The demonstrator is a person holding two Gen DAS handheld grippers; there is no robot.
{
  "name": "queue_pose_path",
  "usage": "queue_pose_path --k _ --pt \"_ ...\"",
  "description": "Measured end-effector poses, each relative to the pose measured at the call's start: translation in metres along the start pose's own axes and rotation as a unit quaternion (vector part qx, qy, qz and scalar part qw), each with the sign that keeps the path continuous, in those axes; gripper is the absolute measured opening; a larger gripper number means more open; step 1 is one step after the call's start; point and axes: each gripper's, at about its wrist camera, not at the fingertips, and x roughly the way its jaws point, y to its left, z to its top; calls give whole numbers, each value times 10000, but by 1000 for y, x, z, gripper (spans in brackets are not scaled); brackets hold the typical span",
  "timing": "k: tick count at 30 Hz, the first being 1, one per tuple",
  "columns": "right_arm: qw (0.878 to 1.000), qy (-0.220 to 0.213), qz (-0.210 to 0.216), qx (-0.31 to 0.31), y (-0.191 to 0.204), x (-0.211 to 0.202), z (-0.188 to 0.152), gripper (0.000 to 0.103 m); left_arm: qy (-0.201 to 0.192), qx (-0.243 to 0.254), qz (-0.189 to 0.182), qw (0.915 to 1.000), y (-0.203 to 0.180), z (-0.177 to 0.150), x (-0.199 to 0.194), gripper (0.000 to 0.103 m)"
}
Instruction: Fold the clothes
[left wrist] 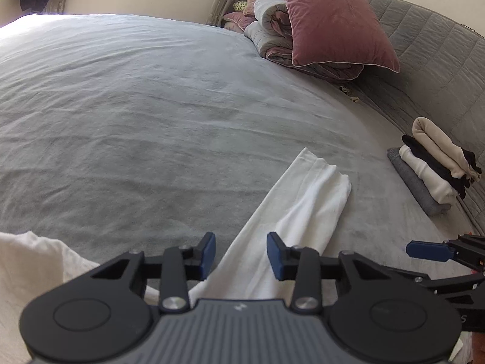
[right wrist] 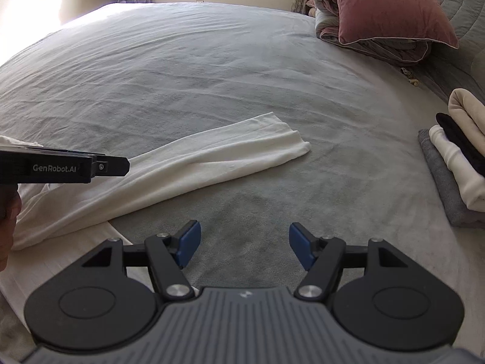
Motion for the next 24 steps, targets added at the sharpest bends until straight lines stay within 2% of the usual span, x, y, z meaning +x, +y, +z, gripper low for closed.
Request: queue_pose_path --k 3,8,10,12,15,24 --pt "10000 16 -34 46 -8 -1 -2 69 -71 163 99 9998 -4 -4 3 19" --pt "9996 22 -61 265 -24 -2 -3 69 -287 62 103 9995 -2 -2 2 19" --pt "9992 36 -20 407 -31 -3 -3 69 -369 -135 44 9992 2 0 2 24" --pt "9986 48 41 521 -36 -3 -3 69 -316 -362 -117 9988 6 2 6 25" --pt "9981 26 89 611 -41 -3 -1 69 -247 -450 -215 9984 3 3 13 25" --pt "9955 57 135 935 -60 1 -3 69 -90 -385 -289 9988 -29 28 51 24"
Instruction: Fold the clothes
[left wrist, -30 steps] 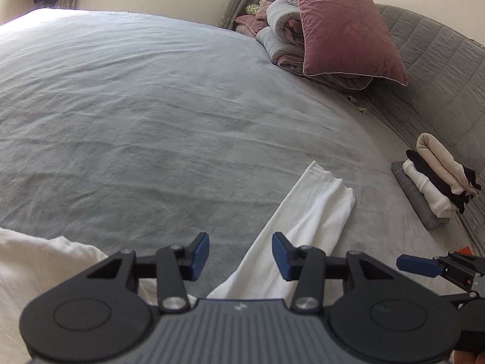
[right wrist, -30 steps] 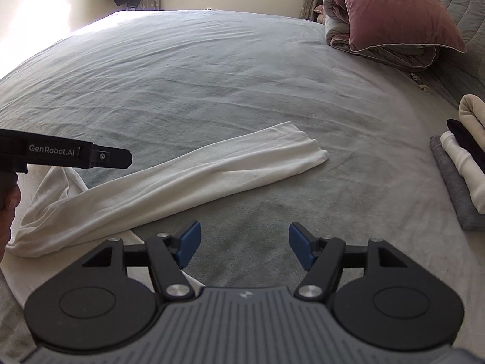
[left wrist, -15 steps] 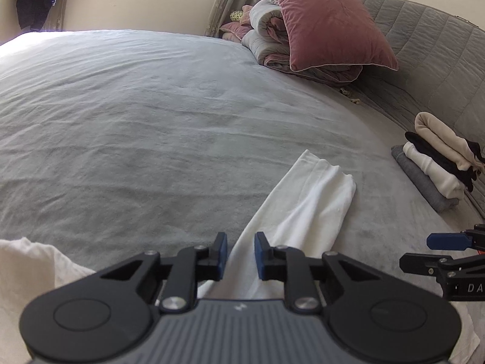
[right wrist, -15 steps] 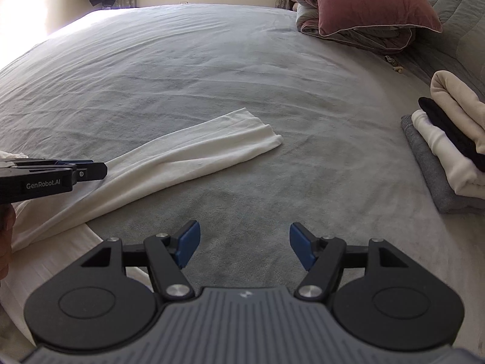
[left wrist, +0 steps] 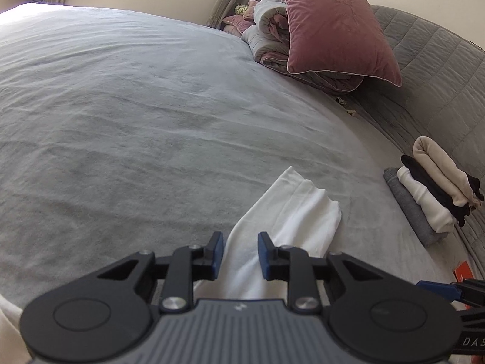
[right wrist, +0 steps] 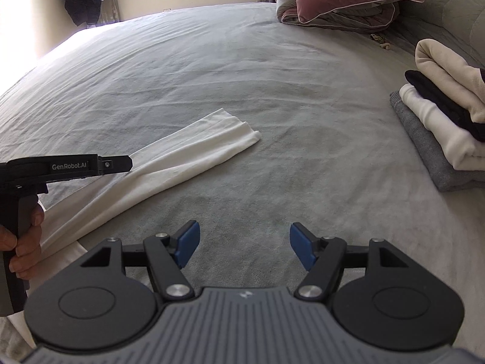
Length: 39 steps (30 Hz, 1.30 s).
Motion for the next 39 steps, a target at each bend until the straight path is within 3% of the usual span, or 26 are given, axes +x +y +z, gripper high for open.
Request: queue_pose_path --k 7,11,15,21,25,34,36,39 --pt "9989 -93 124 448 -23 -7 5 70 133 278 8 9995 -36 10 34 22" --pt "9973 -156 150 706 -37 -11 8 70 236 256 -1 9994 -50 9 46 1" --pt "9953 -276 202 909 -53 -20 7 70 52 490 -4 9988 -69 3 36 1" --pt "9892 -281 391 1382 -83 -28 -1 70 -198 832 -326 9958 -97 -5 0 1" --pt "9734 -47 857 2123 -112 -27 -13 70 -238 960 -614 9932 -113 -21 -26 1" --pt "9160 304 2061 3428 -151 -28 -42 70 -65 1253 -846 9885 -136 -87 -59 1" --pt "9111 333 2205 3466 -150 -29 -46 70 -28 1350 -841 9873 -140 -103 -63 1" --pt "9130 384 2286 3356 -143 -30 -50 70 70 1504 -854 9849 -146 -124 -64 1"
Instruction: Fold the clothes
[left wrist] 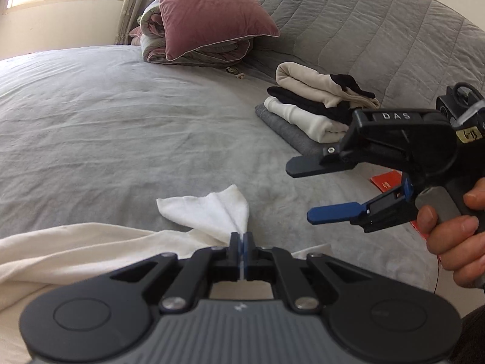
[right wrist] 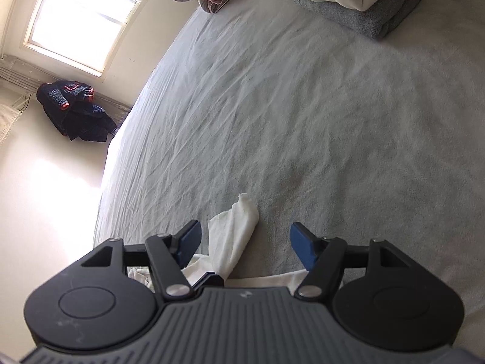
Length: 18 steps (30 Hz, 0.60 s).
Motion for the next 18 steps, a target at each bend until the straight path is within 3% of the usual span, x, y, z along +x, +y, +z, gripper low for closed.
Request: queue_pose_path --k 4,8,15,18 --pt "9997 151 8 -182 6 8 -7 56 180 242 -134 9995 -15 -17 1 1" --pt "9994 212 -8 -256 9 11 -8 52 109 381 -187 9990 -19 -15 -8 3" --pt "9998 62 -61 -183 7 6 0 52 -142 -256 312 9991 19 16 -9 29" --pt "9999 5 -111 -114 5 9 2 52 -120 -493 590 9970 36 24 -2 32"
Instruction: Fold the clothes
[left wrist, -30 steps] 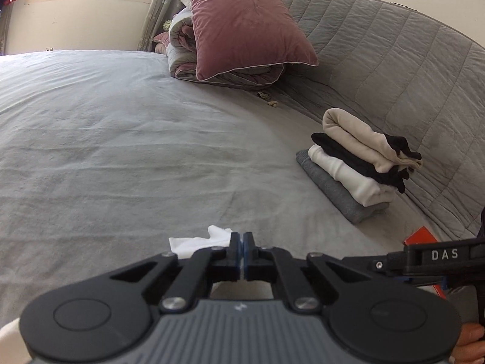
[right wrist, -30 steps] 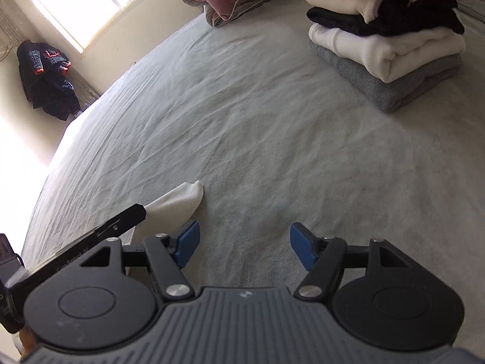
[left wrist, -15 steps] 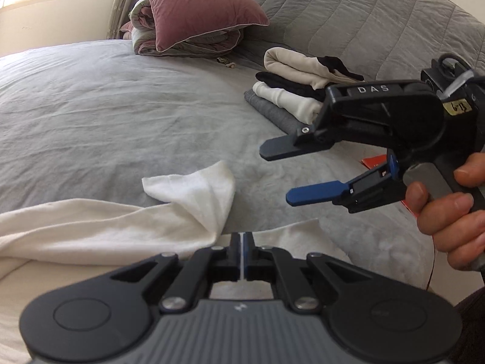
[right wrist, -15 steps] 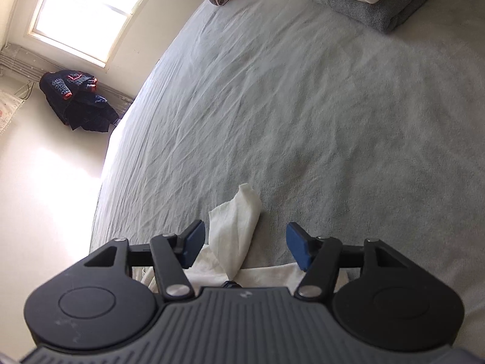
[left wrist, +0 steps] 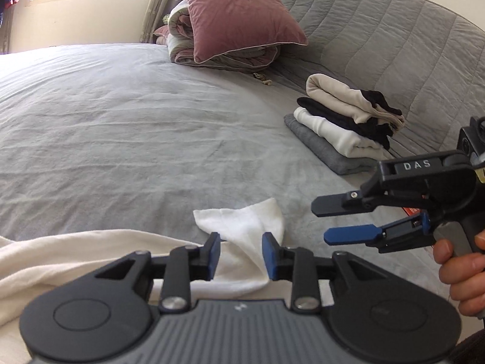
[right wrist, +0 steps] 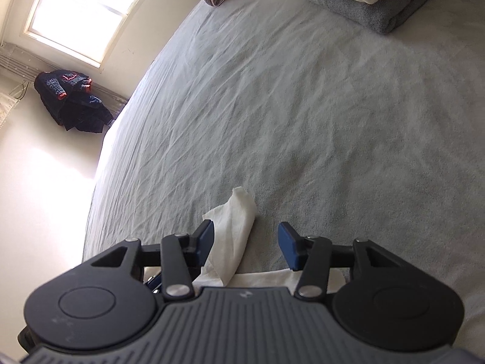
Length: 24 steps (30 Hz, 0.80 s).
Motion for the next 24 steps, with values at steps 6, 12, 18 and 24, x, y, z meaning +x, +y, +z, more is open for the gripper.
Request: queue_pose_path --k 6,12,18,24 --pt "9995 -59 305 51 6 1 0 34 230 -380 -86 9990 19 10 24 32" --pt "9995 -27 327 23 13 7 1 34 304 -764 -201 9964 27 14 49 11" --pt "9996 -44 219 174 8 11 6 35 -157 -630 -393 9971 10 15 35 1" --pt "9954 106 552 778 -16 4 8 36 -445 -31 -640 9970 -25 11 14 1"
